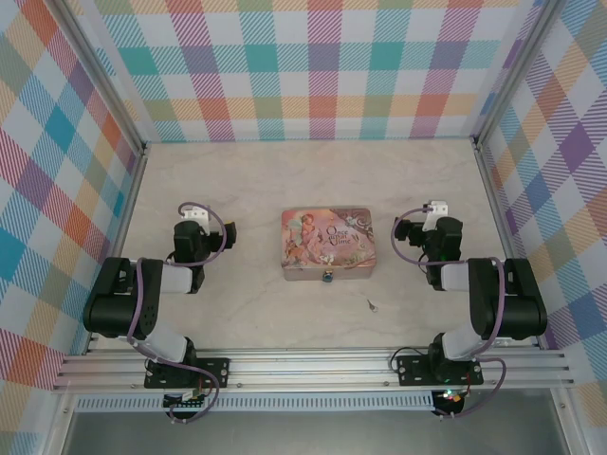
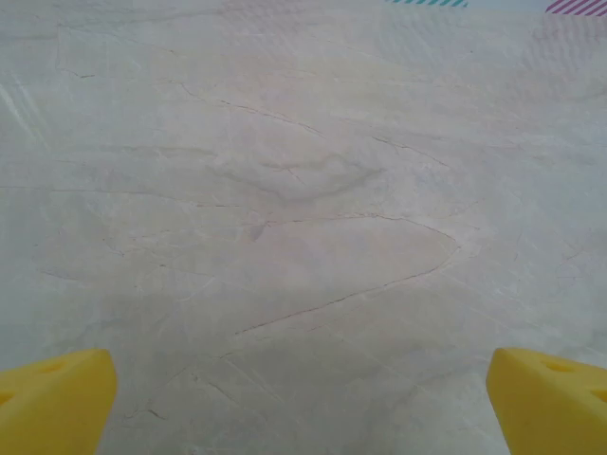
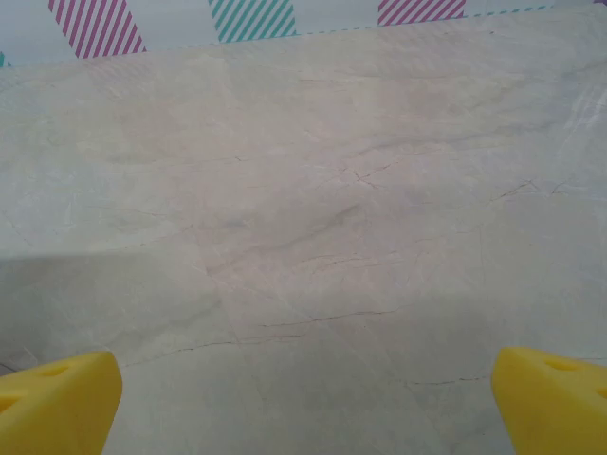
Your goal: Unlock the padlock with the key
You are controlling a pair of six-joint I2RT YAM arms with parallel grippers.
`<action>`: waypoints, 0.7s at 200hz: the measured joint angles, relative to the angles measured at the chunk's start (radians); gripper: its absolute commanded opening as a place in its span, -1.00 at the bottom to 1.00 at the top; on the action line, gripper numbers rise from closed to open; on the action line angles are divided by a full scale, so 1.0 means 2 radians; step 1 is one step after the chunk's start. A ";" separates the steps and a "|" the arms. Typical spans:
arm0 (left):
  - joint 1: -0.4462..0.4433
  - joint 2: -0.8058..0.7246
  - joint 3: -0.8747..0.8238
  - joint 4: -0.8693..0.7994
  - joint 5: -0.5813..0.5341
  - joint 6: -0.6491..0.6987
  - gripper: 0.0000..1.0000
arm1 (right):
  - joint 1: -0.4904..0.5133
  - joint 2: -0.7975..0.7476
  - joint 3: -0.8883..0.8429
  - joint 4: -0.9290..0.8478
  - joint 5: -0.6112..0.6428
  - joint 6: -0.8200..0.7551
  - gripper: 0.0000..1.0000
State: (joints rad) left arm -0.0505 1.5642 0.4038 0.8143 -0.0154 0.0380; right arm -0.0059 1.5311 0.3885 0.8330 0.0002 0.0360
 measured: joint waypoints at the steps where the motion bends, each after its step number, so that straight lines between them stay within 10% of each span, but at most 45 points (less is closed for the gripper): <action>1: 0.000 0.000 0.000 0.000 0.000 0.000 1.00 | 0.000 0.000 0.000 0.000 0.000 0.000 0.99; 140: 0.000 -0.037 0.012 -0.070 -0.025 -0.014 1.00 | 0.000 -0.064 0.018 -0.096 0.021 0.009 0.99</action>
State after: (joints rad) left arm -0.0505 1.4906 0.4286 0.6735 -0.0654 0.0105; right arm -0.0059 1.4033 0.4244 0.6407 0.0425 0.0544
